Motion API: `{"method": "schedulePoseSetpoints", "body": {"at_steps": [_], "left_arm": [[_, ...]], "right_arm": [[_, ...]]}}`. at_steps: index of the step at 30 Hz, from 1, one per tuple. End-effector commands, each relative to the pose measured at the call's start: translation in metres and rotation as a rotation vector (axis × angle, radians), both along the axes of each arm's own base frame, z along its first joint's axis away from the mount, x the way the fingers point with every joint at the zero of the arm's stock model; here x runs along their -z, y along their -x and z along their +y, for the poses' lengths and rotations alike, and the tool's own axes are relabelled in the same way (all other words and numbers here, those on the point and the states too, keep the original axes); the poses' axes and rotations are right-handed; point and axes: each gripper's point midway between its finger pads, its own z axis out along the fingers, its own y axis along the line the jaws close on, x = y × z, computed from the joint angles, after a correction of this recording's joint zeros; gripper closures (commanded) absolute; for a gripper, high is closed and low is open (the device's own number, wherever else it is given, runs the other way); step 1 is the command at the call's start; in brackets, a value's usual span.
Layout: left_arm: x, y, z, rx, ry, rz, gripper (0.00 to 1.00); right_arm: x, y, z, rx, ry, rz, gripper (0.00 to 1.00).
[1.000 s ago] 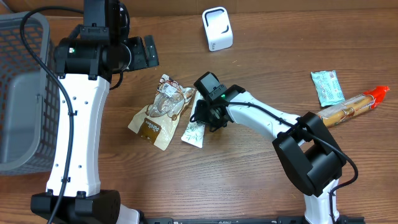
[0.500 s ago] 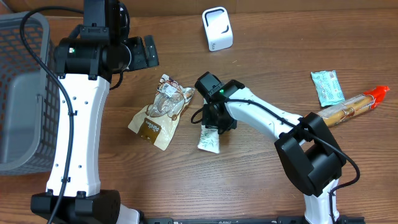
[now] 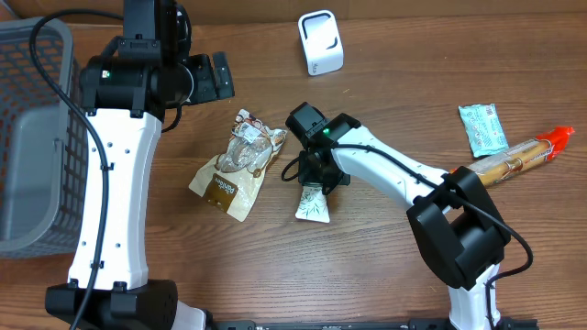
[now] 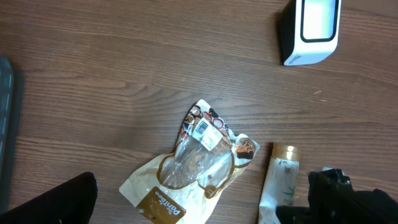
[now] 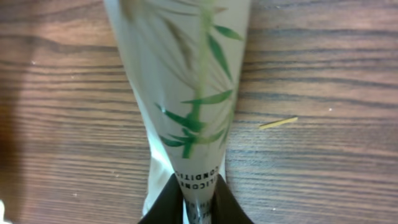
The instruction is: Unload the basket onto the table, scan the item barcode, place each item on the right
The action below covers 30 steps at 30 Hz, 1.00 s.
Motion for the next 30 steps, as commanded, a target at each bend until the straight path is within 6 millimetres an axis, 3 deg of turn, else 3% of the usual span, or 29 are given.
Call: {"method": "schedulePoseSetpoints", "body": {"at_steps": [1,4,8,13,17,23,30], "left_arm": [[0.000,0.001,0.003,0.007,-0.021,-0.002,0.00],[0.000,0.001,0.003,0.007,-0.021,-0.002,0.00],[0.000,0.001,0.003,0.007,-0.021,-0.002,0.00],[0.000,0.001,0.003,0.007,-0.021,-0.002,0.00],[0.000,0.001,0.003,0.007,-0.021,-0.002,0.00],[0.000,0.001,0.003,0.007,-0.021,-0.002,0.01],[0.000,0.001,0.003,0.007,-0.021,-0.002,0.00]], "right_arm": [[0.005,-0.007,-0.006,0.005,0.029,-0.016,0.96],[-0.001,-0.011,-0.010,-0.023,0.024,-0.031,0.96],[-0.026,-0.019,-0.022,-0.051,0.030,-0.081,0.96],[-0.076,-0.034,-0.072,-0.015,0.293,-0.250,0.96],[-0.093,-0.033,-0.108,0.027,0.513,-0.302,0.96],[-0.062,-0.028,-0.125,-0.016,0.671,-0.220,0.96],[-0.025,-0.022,-0.103,-0.171,0.675,-0.148,0.96]]}}
